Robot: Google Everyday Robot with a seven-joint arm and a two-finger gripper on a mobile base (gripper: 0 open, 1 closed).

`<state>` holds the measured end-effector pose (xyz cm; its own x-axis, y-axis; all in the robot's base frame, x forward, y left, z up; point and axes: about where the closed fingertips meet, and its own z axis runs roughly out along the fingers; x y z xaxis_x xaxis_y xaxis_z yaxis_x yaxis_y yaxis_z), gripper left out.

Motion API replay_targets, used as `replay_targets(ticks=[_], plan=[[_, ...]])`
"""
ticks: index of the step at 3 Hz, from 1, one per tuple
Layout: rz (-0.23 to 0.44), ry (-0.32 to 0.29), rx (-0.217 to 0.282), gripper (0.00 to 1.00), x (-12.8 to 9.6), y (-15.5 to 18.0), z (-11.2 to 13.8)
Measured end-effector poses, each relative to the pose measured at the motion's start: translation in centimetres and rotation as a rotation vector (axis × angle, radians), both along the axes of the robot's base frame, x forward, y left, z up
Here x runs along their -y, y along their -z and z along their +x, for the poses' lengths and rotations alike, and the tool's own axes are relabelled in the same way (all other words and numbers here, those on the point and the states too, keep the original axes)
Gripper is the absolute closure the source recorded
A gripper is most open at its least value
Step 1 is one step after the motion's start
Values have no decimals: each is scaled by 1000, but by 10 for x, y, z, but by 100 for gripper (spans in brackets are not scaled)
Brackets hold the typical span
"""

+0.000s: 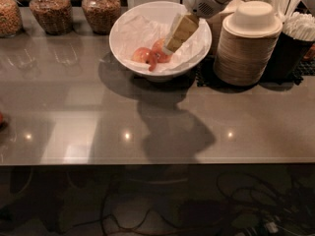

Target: Pick apple from white bowl

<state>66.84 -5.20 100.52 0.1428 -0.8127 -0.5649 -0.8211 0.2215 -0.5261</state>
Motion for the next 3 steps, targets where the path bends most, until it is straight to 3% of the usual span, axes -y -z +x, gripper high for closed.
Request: replay_targets(ticks=[1,2,3], plan=[[-26,-9,53,0,-3,4,12],[-84,-52,139,0,-7,11,35],[-155,-104,183,0,-8,23,55]])
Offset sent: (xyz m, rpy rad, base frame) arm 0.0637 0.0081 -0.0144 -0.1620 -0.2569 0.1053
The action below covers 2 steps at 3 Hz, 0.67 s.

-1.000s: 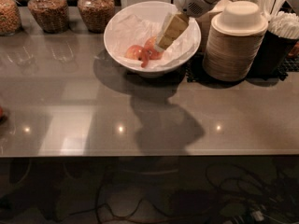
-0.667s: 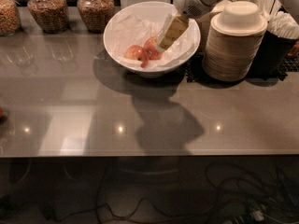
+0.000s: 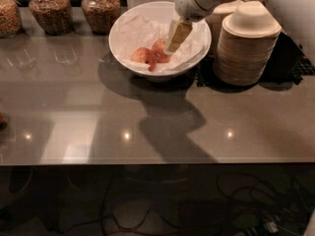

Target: Pick apple from white bowl

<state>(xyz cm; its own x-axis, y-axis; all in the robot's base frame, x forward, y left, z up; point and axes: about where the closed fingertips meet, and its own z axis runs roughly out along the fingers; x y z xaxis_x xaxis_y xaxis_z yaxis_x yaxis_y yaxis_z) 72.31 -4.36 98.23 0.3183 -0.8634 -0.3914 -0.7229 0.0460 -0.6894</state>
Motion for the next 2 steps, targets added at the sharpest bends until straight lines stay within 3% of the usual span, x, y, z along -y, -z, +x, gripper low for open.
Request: replay_targets(ticks=[1,2], plan=[[-69,-28,-13,0,6,18,12],[-112,-27,-56,19,18,39,20]])
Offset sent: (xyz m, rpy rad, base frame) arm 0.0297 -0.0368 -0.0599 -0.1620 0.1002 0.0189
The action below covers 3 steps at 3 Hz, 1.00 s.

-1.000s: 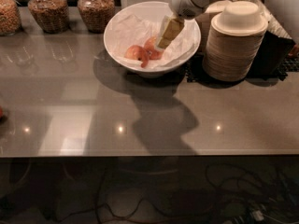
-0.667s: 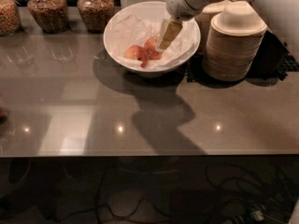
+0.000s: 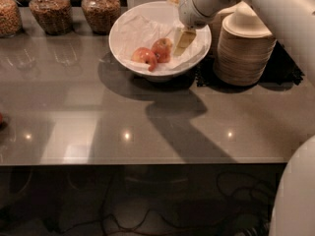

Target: Pick apple from white bowl

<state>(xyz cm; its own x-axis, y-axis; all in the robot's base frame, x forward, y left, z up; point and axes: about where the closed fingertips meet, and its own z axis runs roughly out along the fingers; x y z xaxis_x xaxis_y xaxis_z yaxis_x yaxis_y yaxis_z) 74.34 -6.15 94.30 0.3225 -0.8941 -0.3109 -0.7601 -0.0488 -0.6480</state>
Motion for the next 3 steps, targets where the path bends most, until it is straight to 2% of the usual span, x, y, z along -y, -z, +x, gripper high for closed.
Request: replay_targets(ticks=[1,3], plan=[[-11,0,-37,28,7,19,8],[-6,-11,-85,21,7,46,21]])
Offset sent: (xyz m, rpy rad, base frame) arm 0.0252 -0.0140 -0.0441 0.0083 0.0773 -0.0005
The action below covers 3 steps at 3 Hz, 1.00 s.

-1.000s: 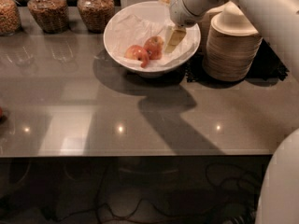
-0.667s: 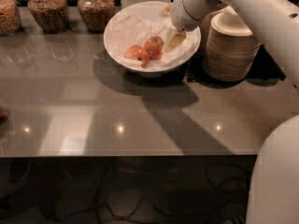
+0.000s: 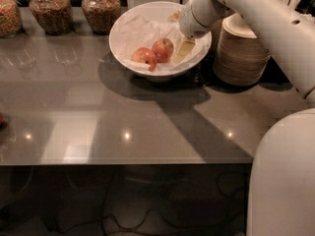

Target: Pick apple from white bowl

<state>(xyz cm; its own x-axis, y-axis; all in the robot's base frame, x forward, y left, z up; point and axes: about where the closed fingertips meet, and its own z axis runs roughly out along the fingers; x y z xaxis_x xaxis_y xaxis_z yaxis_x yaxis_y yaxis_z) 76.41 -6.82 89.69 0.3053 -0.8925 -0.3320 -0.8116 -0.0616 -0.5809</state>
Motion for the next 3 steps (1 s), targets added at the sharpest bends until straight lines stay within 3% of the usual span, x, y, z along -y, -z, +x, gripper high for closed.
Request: replay_targets(ticks=[3], plan=[[10,-21,-36,39,-13,20,12]])
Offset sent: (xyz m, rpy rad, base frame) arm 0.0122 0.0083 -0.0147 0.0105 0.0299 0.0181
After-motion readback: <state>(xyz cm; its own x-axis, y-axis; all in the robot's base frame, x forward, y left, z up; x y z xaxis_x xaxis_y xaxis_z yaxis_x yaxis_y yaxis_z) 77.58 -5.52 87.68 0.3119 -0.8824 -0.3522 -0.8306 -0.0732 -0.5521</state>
